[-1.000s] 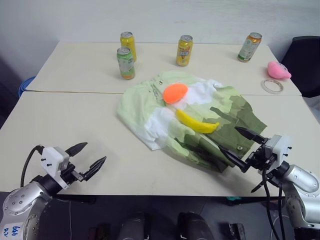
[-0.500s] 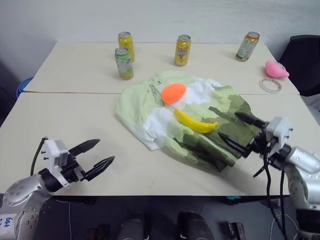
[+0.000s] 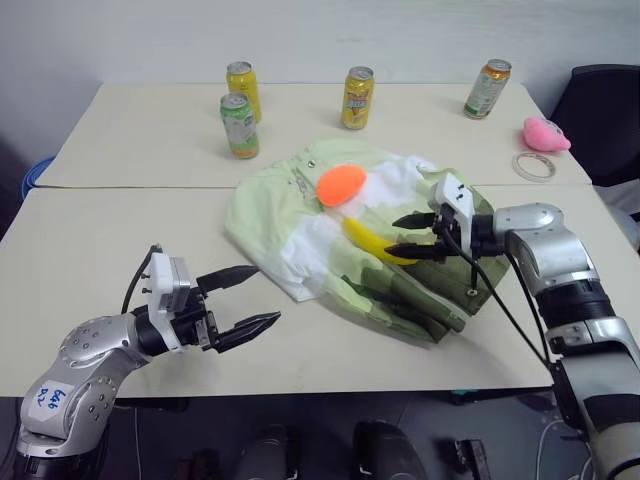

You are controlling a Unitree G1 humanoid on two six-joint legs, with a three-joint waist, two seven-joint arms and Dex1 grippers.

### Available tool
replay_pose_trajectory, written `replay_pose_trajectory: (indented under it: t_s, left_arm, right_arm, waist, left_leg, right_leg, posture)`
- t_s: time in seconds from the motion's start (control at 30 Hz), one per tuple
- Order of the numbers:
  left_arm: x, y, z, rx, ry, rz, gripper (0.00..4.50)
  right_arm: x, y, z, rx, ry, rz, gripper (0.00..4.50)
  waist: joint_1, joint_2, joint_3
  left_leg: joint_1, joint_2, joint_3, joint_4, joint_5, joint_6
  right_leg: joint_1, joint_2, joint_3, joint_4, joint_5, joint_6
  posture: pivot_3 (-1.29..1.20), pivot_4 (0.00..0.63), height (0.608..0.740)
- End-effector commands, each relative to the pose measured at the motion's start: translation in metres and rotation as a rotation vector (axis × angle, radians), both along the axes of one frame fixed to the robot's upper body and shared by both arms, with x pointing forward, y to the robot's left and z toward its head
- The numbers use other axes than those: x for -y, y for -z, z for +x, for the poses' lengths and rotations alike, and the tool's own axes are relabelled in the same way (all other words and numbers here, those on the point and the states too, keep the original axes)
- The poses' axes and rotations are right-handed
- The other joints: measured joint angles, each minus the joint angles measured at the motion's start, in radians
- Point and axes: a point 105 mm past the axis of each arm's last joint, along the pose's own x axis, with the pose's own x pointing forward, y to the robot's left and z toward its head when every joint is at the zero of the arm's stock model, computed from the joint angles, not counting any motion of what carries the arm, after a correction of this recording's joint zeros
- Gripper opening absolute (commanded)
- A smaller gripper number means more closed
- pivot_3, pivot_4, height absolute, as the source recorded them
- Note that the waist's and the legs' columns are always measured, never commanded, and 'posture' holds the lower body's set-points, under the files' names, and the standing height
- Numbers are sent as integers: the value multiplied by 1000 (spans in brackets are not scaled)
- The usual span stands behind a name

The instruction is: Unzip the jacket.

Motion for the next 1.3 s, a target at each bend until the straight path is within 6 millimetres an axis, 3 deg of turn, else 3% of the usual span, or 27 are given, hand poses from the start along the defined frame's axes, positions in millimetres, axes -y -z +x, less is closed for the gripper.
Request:
replay_pose_trajectory:
  t_s: [0.03, 0.23, 0.4, 0.5, 0.6, 0.77, 0.97, 1.07, 1.23, 1.3]
  left_arm:
    - [-5, -6, -6, 29, -26, -6, 4500]
    - [-4, -2, -3, 35, -31, -7, 4500]
    - [-1, -1, 0, 36, -14, -13, 4500]
    - [-1, -1, 1, 39, -13, -14, 4500]
    - [-1, -1, 1, 37, 7, -13, 4500]
    - [1, 0, 3, 40, 46, -7, 4500]
    - [5, -1, 8, 47, 72, 0, 4500]
    - [7, -2, 8, 50, 74, 1, 4500]
    - [8, -1, 8, 52, 66, -1, 4500]
    - [8, 0, 7, 52, 58, -3, 4500]
  right_arm:
    - [4, 0, -7, -23, -66, -38, 2135]
    - [20, -1, -16, -67, -75, -17, 41]
    - [28, -16, -17, 38, -35, 77, 9]
    - [35, -20, -25, 37, -19, 89, 600]
    - [39, -11, -30, 22, -17, 50, 1632]
    - [28, 1, -28, 24, -48, -15, 3355]
    - [12, 19, -2, 48, 10, -82, 3355]
    - [12, 23, 3, 42, 21, -93, 2758]
    - [19, 5, 3, 109, 24, -7, 1093]
    - [22, -10, -4, 146, -9, 87, 980]
  waist:
    - [2, 0, 0]
    - [4, 0, 0]
    - [1, 0, 0]
    - [1, 0, 0]
    - [2, 0, 0]
    - [1, 0, 0]
    - [-1, 0, 0]
    - [1, 0, 0]
    - [2, 0, 0]
    - [1, 0, 0]
  left_leg:
    - [0, 0, -1, -1, 0, 0]
    - [-2, -2, -1, 2, 0, 1]
    - [-1, -2, -2, 2, 0, 0]
    - [-1, -1, -2, 0, 1, -1]
    - [-1, -1, -1, 0, 0, -1]
    - [0, -1, -1, 1, 0, -1]
    - [0, 0, 0, 1, 1, -2]
    - [0, 0, 0, 0, 1, -2]
    - [-1, 0, -1, 1, 1, -2]
    - [-1, 0, -1, 1, 1, -2]
  right_leg:
    - [0, 0, -1, 0, 0, 0]
    - [1, -1, -1, 0, 0, 0]
    - [2, -2, -1, 0, 0, 0]
    - [1, 0, -1, 0, 0, 0]
    - [1, 0, -1, 0, 0, 0]
    - [1, 0, -1, 0, 0, 0]
    - [0, 6, -2, 1, 0, 0]
    - [0, 6, 1, 1, 0, 0]
    - [0, 6, 1, 0, 0, 0]
    - [0, 7, 1, 0, 0, 0]
  posture:
    - [0, 150, 740]
    - [0, 150, 740]
    - [0, 150, 740]
    - [0, 150, 740]
    - [0, 150, 740]
    - [0, 150, 740]
    - [0, 150, 740]
    - [0, 150, 740]
    - [0, 150, 740]
    - [0, 150, 740]
